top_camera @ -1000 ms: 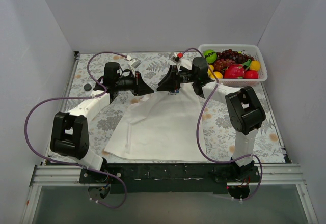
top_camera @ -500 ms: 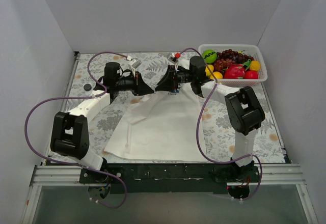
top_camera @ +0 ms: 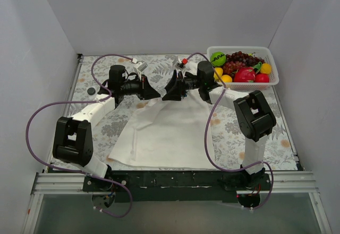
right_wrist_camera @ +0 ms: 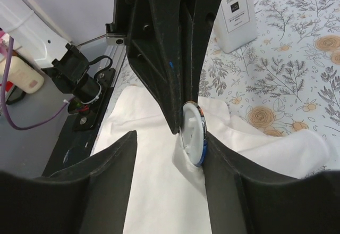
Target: Pin the brooch onto the clothing
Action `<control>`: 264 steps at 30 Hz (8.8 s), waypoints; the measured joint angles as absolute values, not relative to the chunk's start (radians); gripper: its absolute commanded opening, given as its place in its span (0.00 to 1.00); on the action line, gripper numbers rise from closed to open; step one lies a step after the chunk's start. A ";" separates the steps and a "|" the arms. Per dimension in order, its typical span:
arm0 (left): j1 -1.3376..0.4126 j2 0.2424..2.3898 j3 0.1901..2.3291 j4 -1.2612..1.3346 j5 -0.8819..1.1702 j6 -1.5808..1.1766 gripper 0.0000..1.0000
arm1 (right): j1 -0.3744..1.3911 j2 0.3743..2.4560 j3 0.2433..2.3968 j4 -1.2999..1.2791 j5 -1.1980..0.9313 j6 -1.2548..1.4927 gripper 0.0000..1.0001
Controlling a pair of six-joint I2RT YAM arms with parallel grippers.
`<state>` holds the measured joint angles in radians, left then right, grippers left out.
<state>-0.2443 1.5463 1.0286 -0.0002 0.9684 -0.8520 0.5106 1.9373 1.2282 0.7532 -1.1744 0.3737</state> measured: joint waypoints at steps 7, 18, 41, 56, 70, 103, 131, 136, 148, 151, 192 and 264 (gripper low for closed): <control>-0.246 1.546 1.032 0.003 0.981 -0.852 0.00 | 0.498 1.938 1.228 0.805 -1.174 0.435 0.38; -0.246 1.546 1.041 0.007 0.985 -0.848 0.00 | 0.492 1.938 1.228 0.849 -1.178 0.478 0.36; -0.252 1.566 1.089 -0.038 1.022 -0.836 0.00 | 0.471 2.002 1.227 1.138 -1.234 0.715 0.10; -0.251 1.609 1.121 -0.091 0.984 -0.816 0.00 | 0.471 2.000 1.271 0.852 -1.204 0.506 0.05; -0.252 1.632 1.151 -0.136 0.933 -0.796 0.00 | 0.483 1.974 1.344 0.496 -1.141 0.229 0.04; -0.307 1.650 1.226 -0.236 0.776 -0.762 0.00 | 0.487 1.967 1.419 0.240 -1.026 0.101 0.01; -0.333 1.621 1.162 -0.154 0.691 -0.803 0.00 | 0.488 1.904 1.308 0.337 -0.894 0.219 0.01; -0.324 1.620 1.152 -0.134 0.698 -0.838 0.00 | 0.487 1.892 1.268 0.407 -0.884 0.245 0.01; -0.309 1.619 1.137 -0.101 0.716 -0.884 0.00 | 0.485 1.882 1.226 0.506 -0.874 0.296 0.03; -0.307 1.619 1.137 -0.098 0.717 -0.890 0.00 | 0.484 1.880 1.213 0.534 -0.874 0.304 0.14; -0.168 1.889 1.453 -0.220 0.380 -1.030 0.00 | 0.453 1.678 1.213 0.113 -0.620 0.152 0.82; -0.065 1.404 0.962 -0.938 -0.072 -1.248 0.98 | 0.661 1.204 0.574 -0.734 -0.214 0.475 0.39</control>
<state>-0.0654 1.4036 0.9623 -0.9379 -0.0723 -1.2484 0.6609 1.2041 0.5735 -0.7341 -0.2142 0.4751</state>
